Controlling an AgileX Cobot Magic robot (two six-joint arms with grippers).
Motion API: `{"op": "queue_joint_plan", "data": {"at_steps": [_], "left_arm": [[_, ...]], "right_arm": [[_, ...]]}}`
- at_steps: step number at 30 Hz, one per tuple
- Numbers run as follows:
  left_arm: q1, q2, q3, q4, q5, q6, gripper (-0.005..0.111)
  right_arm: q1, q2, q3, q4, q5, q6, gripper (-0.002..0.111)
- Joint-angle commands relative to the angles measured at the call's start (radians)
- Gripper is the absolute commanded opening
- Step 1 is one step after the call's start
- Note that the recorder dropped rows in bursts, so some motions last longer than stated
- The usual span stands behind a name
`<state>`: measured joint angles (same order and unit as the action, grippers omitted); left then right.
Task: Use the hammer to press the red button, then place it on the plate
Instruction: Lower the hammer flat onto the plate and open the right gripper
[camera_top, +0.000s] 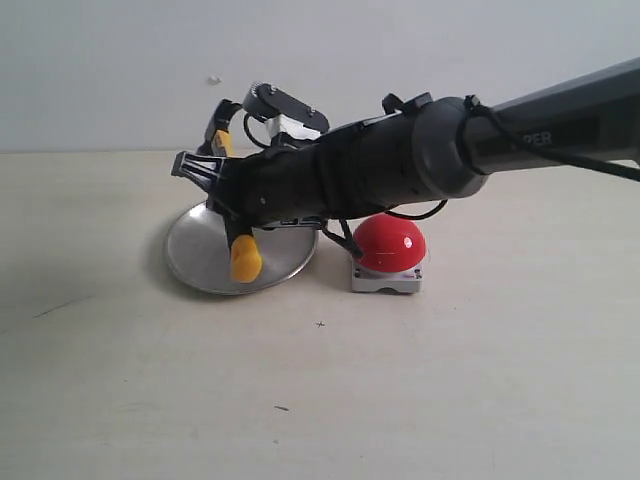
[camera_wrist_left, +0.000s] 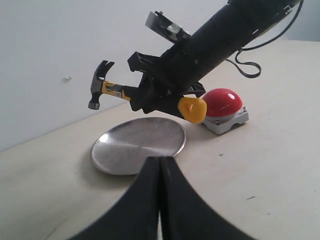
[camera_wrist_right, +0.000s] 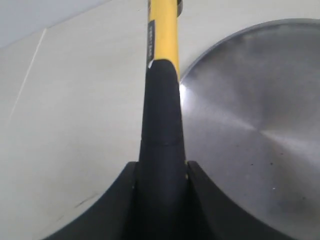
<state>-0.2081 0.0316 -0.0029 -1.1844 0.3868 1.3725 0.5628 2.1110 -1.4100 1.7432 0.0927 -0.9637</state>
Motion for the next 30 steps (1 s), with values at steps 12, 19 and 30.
{"op": "queue_joint_plan", "data": {"at_steps": [12, 19, 30], "left_arm": [[0.000, -0.007, 0.003, 0.002, 0.003, -0.006, 0.000], [0.000, -0.007, 0.003, 0.002, 0.003, -0.006, 0.000], [0.000, -0.007, 0.003, 0.002, 0.003, -0.006, 0.000]], "right_arm": [[-0.008, 0.154, -0.153, 0.001, -0.043, 0.023, 0.000], [-0.008, 0.200, -0.162, 0.001, -0.065, 0.013, 0.000], [-0.008, 0.239, -0.162, 0.001, -0.043, -0.039, 0.000]]}}
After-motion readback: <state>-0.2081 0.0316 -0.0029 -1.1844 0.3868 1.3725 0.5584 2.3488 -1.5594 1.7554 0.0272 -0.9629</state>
